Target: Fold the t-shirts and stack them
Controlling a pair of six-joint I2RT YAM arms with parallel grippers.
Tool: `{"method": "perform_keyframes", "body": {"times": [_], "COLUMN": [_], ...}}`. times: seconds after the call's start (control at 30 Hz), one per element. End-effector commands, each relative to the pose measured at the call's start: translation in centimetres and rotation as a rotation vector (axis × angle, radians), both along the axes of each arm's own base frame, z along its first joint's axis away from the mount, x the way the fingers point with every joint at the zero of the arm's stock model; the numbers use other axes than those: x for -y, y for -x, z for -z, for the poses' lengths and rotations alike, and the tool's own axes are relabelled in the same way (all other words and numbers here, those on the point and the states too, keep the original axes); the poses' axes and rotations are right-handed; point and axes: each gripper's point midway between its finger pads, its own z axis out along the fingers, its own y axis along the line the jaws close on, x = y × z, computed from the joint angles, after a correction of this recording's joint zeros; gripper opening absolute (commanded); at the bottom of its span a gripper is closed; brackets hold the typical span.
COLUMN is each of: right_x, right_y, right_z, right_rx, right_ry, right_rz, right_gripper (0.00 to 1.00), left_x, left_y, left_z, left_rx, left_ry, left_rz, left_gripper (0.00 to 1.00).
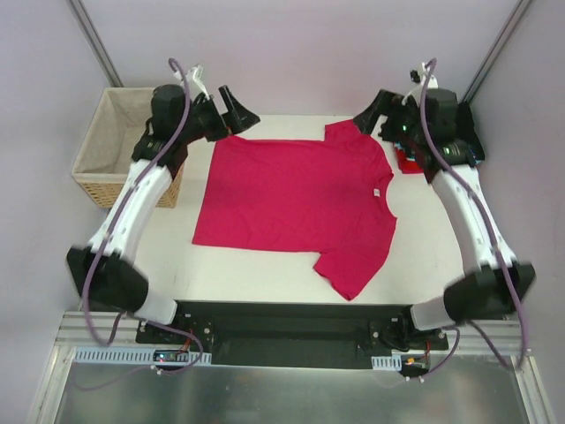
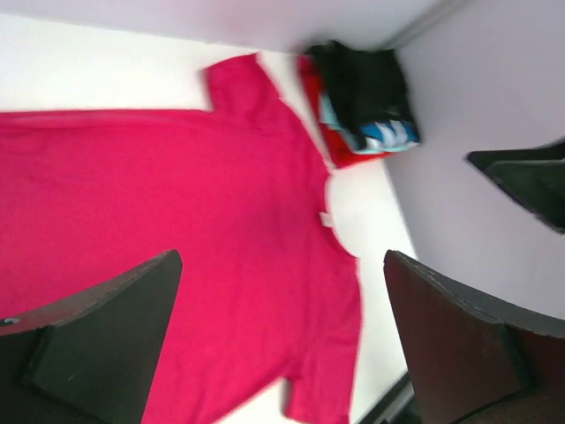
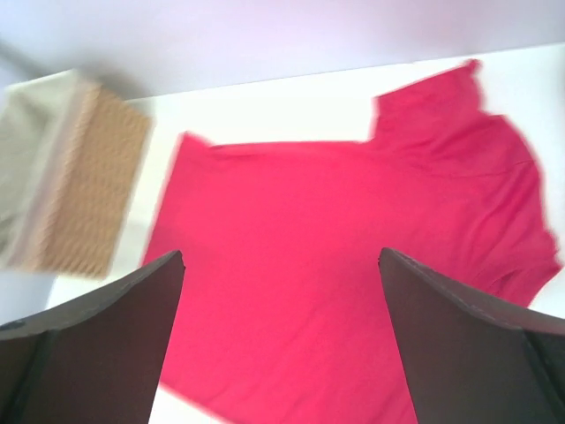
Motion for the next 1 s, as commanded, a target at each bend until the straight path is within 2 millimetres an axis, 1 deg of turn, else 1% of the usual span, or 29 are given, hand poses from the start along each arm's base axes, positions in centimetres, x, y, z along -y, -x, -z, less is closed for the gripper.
{"method": "perform_keyframes", "body": {"times": [0.0, 0.03, 0.07, 0.1, 0.13, 0.17, 0.2, 0.23, 0.27, 0.3, 0.33, 0.37, 0.4, 0.43, 0.47, 0.53, 0.57, 0.6, 0.63, 0.67, 0.73, 0.77, 0.8, 0.87, 0.9, 0.97], "right_x": [-0.7, -1.0, -0.4, 0.0, -0.2, 0.5, 0.7, 0.2, 1.0, 1.2, 1.3, 2.1, 2.0, 2.7, 3.3, 2.7, 2.5, 1.9, 1.9, 2.1, 1.9, 1.8, 1.4, 1.2, 0.9, 0.9], "right_y": [11.0, 13.4, 14.7, 16.3, 18.1, 19.5, 21.0, 22.6, 23.7, 24.6, 26.4, 27.1, 28.1, 29.3, 29.7, 30.7, 31.0, 31.4, 31.6, 31.3, 31.6, 31.5, 31.9, 32.2, 32.7, 32.9], "right_z": [5.9, 4.6, 6.2, 8.8, 9.8, 9.5, 11.5, 12.5, 12.5, 13.5, 15.8, 16.1, 17.1, 18.9, 19.6, 20.1, 20.3, 20.3, 20.4, 20.2, 20.3, 20.1, 20.2, 20.4, 20.6, 20.8], "right_rx": [-0.182, -0.121, -0.151, -0.201, -0.222, -0.194, -0.230, -0.257, -0.230, -0.247, -0.306, -0.292, -0.310, -0.363, -0.373, -0.373, -0.376, -0.383, -0.392, -0.386, -0.389, -0.381, -0.379, -0.378, -0.376, -0.375], "right_ry": [0.069, 0.056, 0.083, 0.112, 0.136, 0.153, 0.169, 0.190, 0.202, 0.215, 0.243, 0.255, 0.272, 0.294, 0.315, 0.293, 0.287, 0.294, 0.300, 0.309, 0.346, 0.345, 0.347, 0.339, 0.344, 0.346], "right_rz": [-0.031, -0.047, -0.018, -0.016, -0.034, -0.013, -0.019, -0.055, -0.026, -0.022, -0.032, -0.003, -0.015, -0.002, 0.021, 0.000, 0.003, -0.024, -0.024, 0.006, -0.005, 0.005, -0.020, -0.010, -0.031, -0.024], "right_gripper": [0.96, 0.97, 0.97, 0.97, 0.97, 0.97, 0.98, 0.98, 0.98, 0.98, 0.98, 0.98, 0.98, 0.99, 0.99, 0.99, 0.99, 0.99, 0.99, 0.99, 0.99, 0.99, 0.99, 0.99, 0.99, 0.99], "left_x": [-2.2, -2.7, -3.3, -4.0, -4.5, -4.9, -5.3, -5.7, -6.2, -6.5, -7.1, -7.5, -7.9, -8.1, -8.6, -8.8, -8.9, -9.0, -9.2, -9.8, -10.2, -10.6, -10.8, -11.7, -12.2, -12.4], "left_y": [8.4, 9.8, 11.8, 13.5, 14.8, 16.3, 18.1, 19.1, 20.9, 22.0, 22.7, 23.6, 24.6, 25.0, 25.5, 26.0, 25.9, 25.9, 26.0, 25.9, 26.1, 26.2, 26.2, 25.9, 25.7, 25.2], "left_z": [2.5, 3.5, 6.6, 6.2, 7.2, 8.4, 9.6, 10.5, 12.9, 13.1, 14.0, 15.6, 16.2, 16.9, 18.1, 18.8, 18.9, 18.9, 19.2, 20.0, 21.0, 21.8, 22.2, 22.7, 22.8, 23.2], "left_rx": [-0.071, -0.098, -0.179, -0.157, -0.178, -0.217, -0.229, -0.250, -0.326, -0.318, -0.340, -0.376, -0.393, -0.410, -0.442, -0.471, -0.482, -0.501, -0.531, -0.578, -0.630, -0.660, -0.673, -0.682, -0.675, -0.687], "left_ry": [-0.088, -0.099, -0.125, -0.137, -0.152, -0.164, -0.169, -0.178, -0.203, -0.206, -0.229, -0.245, -0.258, -0.271, -0.288, -0.302, -0.309, -0.304, -0.309, -0.324, -0.341, -0.353, -0.357, -0.382, -0.397, -0.412], "left_rz": [-0.049, -0.063, -0.069, -0.091, -0.101, -0.108, -0.109, -0.118, -0.120, -0.123, -0.145, -0.150, -0.155, -0.162, -0.180, -0.191, -0.212, -0.230, -0.247, -0.293, -0.325, -0.359, -0.376, -0.436, -0.463, -0.481], "left_gripper": [0.99, 0.99, 0.99, 0.99, 0.99, 0.99, 0.99, 0.99, 0.99, 0.99, 0.99, 0.99, 0.99, 0.99, 0.99, 0.99, 0.99, 0.99, 0.99, 0.99, 0.99, 0.99, 0.99, 0.99, 0.99, 0.99]}}
